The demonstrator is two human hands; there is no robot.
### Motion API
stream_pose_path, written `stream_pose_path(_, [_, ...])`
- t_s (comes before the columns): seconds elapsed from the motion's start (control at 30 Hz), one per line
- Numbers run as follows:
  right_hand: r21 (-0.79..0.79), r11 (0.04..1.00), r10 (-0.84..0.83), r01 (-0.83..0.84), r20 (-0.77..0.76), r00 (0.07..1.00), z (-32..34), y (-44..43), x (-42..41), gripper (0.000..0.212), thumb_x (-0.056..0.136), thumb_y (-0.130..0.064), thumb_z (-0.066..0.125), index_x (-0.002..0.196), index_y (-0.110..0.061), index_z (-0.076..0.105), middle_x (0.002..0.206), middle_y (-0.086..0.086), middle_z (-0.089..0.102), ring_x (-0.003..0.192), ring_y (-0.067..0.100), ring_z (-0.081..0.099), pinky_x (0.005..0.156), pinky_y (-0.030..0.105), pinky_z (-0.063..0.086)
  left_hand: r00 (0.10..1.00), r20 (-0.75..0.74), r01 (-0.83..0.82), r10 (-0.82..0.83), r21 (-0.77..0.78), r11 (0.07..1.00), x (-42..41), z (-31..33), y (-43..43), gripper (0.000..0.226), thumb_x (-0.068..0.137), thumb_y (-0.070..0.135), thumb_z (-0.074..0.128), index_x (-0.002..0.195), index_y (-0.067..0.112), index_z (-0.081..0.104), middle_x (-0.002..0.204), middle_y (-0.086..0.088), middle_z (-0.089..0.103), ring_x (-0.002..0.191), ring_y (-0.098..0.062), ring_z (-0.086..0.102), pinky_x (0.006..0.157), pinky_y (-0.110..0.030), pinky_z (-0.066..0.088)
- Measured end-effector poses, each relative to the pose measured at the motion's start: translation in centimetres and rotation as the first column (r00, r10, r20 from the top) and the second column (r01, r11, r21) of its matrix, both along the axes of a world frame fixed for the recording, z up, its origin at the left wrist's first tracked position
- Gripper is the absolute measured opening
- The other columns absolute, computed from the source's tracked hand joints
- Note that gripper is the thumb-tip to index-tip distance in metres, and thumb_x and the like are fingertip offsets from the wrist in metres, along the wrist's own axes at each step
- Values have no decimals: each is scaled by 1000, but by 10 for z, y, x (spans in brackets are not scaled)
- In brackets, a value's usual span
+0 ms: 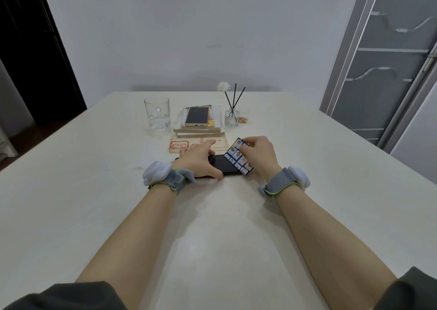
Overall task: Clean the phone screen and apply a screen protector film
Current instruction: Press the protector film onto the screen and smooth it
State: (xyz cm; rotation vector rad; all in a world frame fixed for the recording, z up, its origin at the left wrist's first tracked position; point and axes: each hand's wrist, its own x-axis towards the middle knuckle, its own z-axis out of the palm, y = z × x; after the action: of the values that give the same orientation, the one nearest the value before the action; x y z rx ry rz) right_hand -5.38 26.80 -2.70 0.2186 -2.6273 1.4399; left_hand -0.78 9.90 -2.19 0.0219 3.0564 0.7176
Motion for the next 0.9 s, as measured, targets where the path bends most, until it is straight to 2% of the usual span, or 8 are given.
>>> stream_pose_path(0.07, [2,1000,16,-16,5,1000,-1,-2,1,27,87,-13,55,108,-13,71,100,12,73,90,27,70,80,44,58,1000,11,-4,4,-6,1000,2,2,-4,101,68,37,76,149,27,17,138,10,51,134,-22,32,112,-44,19])
stream_pose_path(0.17, [16,998,68,-68,6,998,0,-6,3,27,88,-13,55,110,-15,71,100,9,73,83,21,68,77,37,59,1000,26,-10,10,-2,1000,6,4,-11,101,69,34,77,149,27,17,137,10,51,133,-21,34,113,-45,24])
stream_pose_path(0.27, [46,993,109,-110,12,994,1,-11,6,29,88,-14,56,113,-16,70,101,7,73,79,17,66,72,30,57,999,30,-24,25,-9,1000,9,5,-15,100,69,34,77,149,28,17,138,11,50,135,-20,33,113,-44,21])
stream_pose_path(0.5, [107,978,182,-180,-9,983,4,-19,13,30,87,-15,57,113,-16,70,102,9,74,89,23,70,81,42,58,999,14,-51,51,-24,998,13,5,-26,102,66,35,77,149,30,18,137,12,51,134,-19,35,112,-42,21])
stream_pose_path(0.7, [97,973,210,-210,7,978,3,-22,13,29,87,-18,59,115,-17,69,104,6,73,86,18,69,82,39,59,997,7,-76,77,-15,997,16,3,-34,103,65,36,78,149,29,19,137,12,51,135,-19,34,112,-42,21])
stream_pose_path(0.9, [42,996,75,-74,-19,997,0,-12,10,27,88,-12,54,109,-13,71,99,11,73,87,26,70,79,44,59,997,19,-69,69,1,998,17,3,-36,102,67,36,78,149,28,18,137,12,51,135,-19,32,112,-42,20])
